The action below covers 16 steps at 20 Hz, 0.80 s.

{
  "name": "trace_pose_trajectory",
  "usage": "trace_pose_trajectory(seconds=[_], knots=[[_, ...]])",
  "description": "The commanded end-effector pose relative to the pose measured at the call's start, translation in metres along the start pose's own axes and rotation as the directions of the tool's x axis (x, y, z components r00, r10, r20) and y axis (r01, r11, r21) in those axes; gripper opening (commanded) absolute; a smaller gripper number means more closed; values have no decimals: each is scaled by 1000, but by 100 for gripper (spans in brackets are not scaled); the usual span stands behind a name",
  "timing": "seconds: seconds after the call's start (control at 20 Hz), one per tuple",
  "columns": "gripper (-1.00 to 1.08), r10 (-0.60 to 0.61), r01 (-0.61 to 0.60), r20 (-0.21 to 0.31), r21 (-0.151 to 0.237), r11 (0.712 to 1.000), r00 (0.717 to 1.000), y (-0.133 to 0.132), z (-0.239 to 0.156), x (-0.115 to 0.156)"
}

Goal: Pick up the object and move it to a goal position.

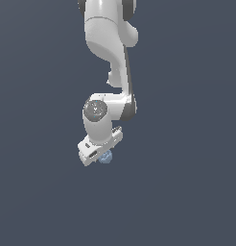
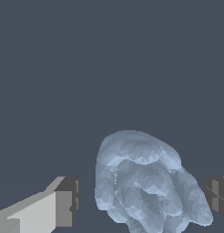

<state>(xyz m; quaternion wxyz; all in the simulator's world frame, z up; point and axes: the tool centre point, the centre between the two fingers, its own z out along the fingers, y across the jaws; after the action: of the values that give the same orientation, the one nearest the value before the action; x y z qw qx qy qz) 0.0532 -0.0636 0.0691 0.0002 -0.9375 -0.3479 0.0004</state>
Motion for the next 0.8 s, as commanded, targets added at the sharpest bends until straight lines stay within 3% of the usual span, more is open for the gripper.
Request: trace_pose_trajectory(seconds=[0.0,0.25,0.3,0.75], knots=[[100,-1,1,-1,-1,1000,1000,0,9,0],[100,-1,1,-1,-1,1000,1000,1,12,1],[-100,-1,1,-1,-1,1000,1000,1,12,1],[-100,-1,1,-1,-1,1000,1000,1,12,1]])
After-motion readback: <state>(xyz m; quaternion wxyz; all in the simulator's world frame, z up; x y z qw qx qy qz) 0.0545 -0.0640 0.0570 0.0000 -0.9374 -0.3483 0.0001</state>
